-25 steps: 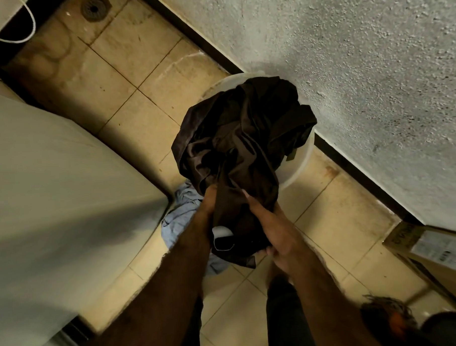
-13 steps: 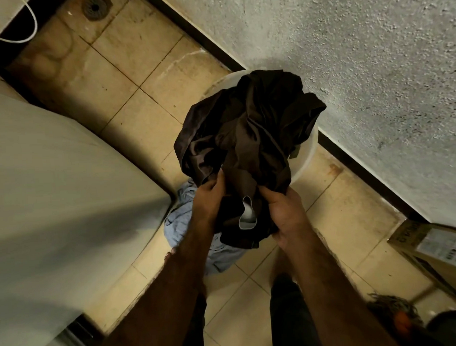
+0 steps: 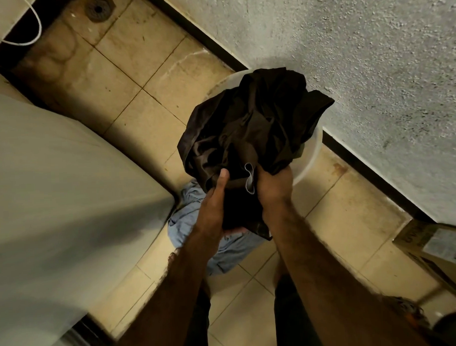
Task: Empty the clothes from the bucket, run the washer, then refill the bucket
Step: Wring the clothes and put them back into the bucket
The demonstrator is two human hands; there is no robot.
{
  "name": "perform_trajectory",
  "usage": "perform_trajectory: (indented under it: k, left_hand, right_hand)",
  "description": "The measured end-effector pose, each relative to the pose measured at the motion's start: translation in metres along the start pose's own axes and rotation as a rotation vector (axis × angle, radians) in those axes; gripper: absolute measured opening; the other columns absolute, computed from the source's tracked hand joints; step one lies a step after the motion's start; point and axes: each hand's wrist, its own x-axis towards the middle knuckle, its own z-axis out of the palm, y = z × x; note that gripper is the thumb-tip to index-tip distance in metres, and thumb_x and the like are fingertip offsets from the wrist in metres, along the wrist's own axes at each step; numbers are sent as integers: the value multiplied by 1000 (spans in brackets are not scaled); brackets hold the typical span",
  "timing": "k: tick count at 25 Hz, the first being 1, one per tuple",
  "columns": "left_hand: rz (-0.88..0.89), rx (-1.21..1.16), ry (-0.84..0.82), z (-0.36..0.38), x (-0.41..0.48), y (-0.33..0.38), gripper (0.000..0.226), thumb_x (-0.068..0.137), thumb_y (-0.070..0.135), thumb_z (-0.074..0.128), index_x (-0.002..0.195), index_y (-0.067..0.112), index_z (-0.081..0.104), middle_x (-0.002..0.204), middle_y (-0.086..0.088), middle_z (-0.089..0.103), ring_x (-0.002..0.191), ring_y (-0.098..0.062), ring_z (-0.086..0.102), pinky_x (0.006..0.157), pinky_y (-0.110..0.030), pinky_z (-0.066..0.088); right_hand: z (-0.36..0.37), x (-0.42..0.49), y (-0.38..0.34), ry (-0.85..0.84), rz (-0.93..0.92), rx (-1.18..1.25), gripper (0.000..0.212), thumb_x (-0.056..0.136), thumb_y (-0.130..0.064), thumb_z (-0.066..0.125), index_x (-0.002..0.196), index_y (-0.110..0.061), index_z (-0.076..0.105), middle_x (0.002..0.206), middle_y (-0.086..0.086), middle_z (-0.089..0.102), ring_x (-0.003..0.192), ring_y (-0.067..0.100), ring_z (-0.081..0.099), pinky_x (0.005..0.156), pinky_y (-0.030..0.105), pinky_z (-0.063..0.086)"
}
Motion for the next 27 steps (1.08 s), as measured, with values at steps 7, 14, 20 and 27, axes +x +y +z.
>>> perform_trajectory:
  k: [7, 14, 20, 27]
  left_hand:
    - [128, -20, 282, -7, 22, 9, 27, 92, 22, 68, 114, 7, 68, 108, -15, 71, 83, -27, 68, 58, -29, 57]
    - [14, -211, 19, 20, 50, 19, 99, 57, 79, 72, 134, 19, 61, 132, -9, 65, 119, -31, 64, 106, -50, 48]
    - [15, -64, -98, 7, 54, 27, 54, 92, 59, 54, 132, 23, 60, 128, -4, 68, 122, -25, 61, 100, -49, 49]
    - [304, 247, 170, 9, 59, 20, 23, 96, 36, 61, 107, 17, 66, 107, -1, 67, 109, -22, 65, 91, -35, 55]
  right_hand:
    - [-30, -10, 26, 36, -202, -291, 74, 78, -78, 53, 132, -27, 61, 122, 0, 66, 112, 18, 65, 93, 46, 59]
    - [-35, -35, 21, -5, -663, -539, 85, 90, -56, 65, 159, -20, 29, 167, 11, 17, 151, 29, 29, 111, 40, 44]
    - [-35, 30, 27, -93, -625, -1035, 70, 94, -49, 58, 157, -30, 33, 168, 11, 19, 148, 39, 31, 107, 51, 47]
    - [-37, 58, 34, -48, -555, -1333, 57, 93, -38, 59, 145, -15, 51, 156, 19, 41, 136, 41, 46, 110, 55, 41]
